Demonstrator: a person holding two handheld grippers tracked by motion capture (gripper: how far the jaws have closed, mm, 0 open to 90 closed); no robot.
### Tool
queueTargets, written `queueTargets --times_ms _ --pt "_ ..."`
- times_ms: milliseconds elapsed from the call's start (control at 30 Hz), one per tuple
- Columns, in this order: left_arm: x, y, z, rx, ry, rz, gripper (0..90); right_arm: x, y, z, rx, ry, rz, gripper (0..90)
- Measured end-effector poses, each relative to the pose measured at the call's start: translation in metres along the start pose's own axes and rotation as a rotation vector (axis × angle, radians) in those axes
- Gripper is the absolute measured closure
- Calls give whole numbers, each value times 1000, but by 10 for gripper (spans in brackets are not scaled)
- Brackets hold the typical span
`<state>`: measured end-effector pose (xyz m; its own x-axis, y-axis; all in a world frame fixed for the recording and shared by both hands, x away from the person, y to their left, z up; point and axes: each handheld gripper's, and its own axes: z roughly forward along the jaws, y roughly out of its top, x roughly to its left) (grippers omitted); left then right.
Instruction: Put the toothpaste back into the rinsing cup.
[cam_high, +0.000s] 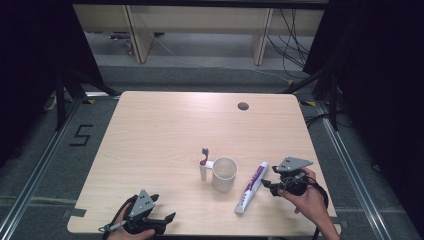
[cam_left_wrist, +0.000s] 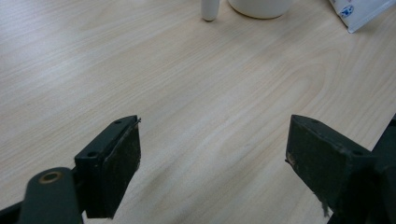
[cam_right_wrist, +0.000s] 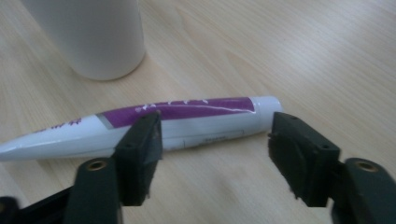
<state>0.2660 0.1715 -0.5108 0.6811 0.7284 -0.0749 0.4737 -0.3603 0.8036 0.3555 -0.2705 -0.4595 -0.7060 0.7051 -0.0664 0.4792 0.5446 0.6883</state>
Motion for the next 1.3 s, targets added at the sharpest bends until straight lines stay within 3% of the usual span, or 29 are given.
queueTargets --times_ms 33,67,167,233,267,300,567,700,800,867,900,933,1133,1167,1200,1267,1300 --pt "0 0 -1 8 6 3 175 2 2 2 0 10 21 472" --pt "0 0 -1 7 5 3 176 0 5 4 1 16 -1 512" --pt "1 1 -1 13 -3 17 176 0 12 8 13 16 14 638" --pt "1 0 -2 30 1 28 176 -2 16 12 16 21 -5 700" --pt "0 0 -1 19 0 16 176 -2 18 14 24 21 -2 731" --pt "0 1 0 -2 1 13 176 0 20 17 14 11 -11 755" --pt "0 1 -1 16 -2 25 176 -5 32 37 50 6 -66 892" --pt "0 2 -2 15 -2 19 177 -5 34 44 86 7 -30 900" --pt "-2 0 0 3 -9 0 177 -9 35 48 104 11 -38 900" --pt "-1 1 0 6 -7 8 177 -12 36 51 104 12 -56 899" --pt "-1 1 -1 7 -6 9 177 -12 35 52 119 6 -31 898" --pt "-2 1 0 2 -5 7 177 -12 34 55 106 3 -35 896" --pt "-2 0 0 4 -9 4 177 -15 31 52 113 0 -9 892" --pt "-1 0 -1 15 -6 14 178 -15 30 51 120 16 1 892" --pt "-2 0 0 0 -5 8 178 -15 29 51 120 -6 5 892" --pt "0 1 -1 11 -8 23 178 -16 26 49 120 3 -16 892" --pt "-2 0 0 0 -4 7 178 -16 24 47 127 -3 -4 890"
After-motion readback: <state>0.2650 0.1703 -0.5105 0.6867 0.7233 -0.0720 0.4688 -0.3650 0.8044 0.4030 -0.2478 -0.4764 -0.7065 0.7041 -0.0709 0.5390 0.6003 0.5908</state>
